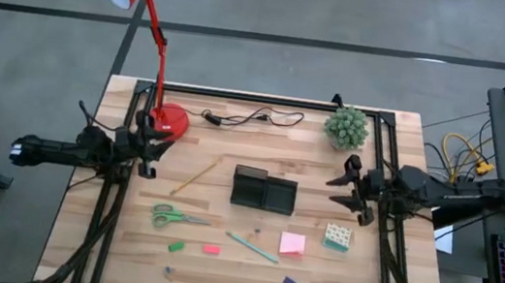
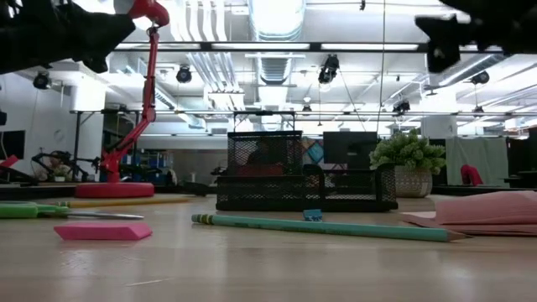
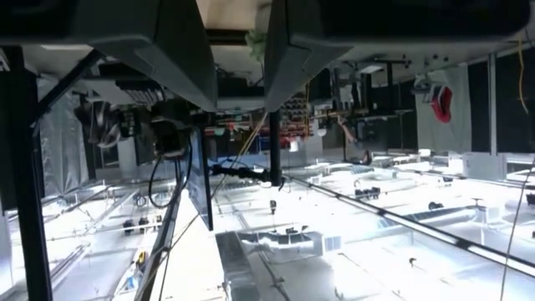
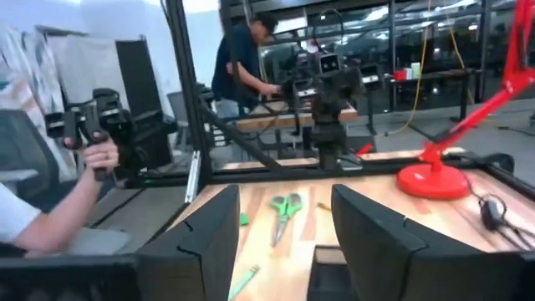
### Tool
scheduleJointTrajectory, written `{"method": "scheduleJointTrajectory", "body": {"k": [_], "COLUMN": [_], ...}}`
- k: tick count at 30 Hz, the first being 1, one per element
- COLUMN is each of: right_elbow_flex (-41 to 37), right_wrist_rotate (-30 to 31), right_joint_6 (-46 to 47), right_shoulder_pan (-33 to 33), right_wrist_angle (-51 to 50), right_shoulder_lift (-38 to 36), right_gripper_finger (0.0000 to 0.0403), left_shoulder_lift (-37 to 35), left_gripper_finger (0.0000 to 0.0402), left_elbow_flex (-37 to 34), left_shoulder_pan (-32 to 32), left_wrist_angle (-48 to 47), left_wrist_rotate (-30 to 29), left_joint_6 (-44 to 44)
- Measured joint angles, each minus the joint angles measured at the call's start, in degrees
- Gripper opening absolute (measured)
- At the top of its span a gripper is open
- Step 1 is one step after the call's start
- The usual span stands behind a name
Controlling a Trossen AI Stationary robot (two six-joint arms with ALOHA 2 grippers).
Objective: Pick and place office supplies into organizer
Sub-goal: Put the green sticky notes into the black desk organizer
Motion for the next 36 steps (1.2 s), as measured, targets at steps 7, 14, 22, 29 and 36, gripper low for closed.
{"method": "scheduleJointTrajectory", "body": {"k": [7,14,22,29,36], "right_elbow_flex": [15.57,29.33,38.03,45.13,50.65], "right_wrist_rotate": [7.77,13.98,14.00,14.05,14.46], "right_joint_6": [-3.02,3.08,14.13,27.63,44.08], "right_shoulder_pan": [4.27,8.09,13.24,19.67,26.93], "right_wrist_angle": [-16.90,-37.05,-49.30,-62.79,-75.46], "right_shoulder_lift": [15.46,27.79,37.07,45.01,54.47], "right_gripper_finger": [0.0179,0.0176,0.0173,0.0171,0.0171], "left_shoulder_lift": [0.02,0.00,0.00,0.11,0.11], "left_gripper_finger": [0.0089,0.0089,0.0089,0.0089,0.0089], "left_elbow_flex": [0.11,0.11,0.13,0.13,0.13], "left_shoulder_pan": [0.01,0.00,0.00,0.01,0.02], "left_wrist_angle": [0.51,1.05,1.76,1.47,1.45], "left_wrist_rotate": [-0.10,-0.19,-0.24,-0.24,-0.24], "left_joint_6": [0.53,1.79,1.90,1.76,1.71]}}
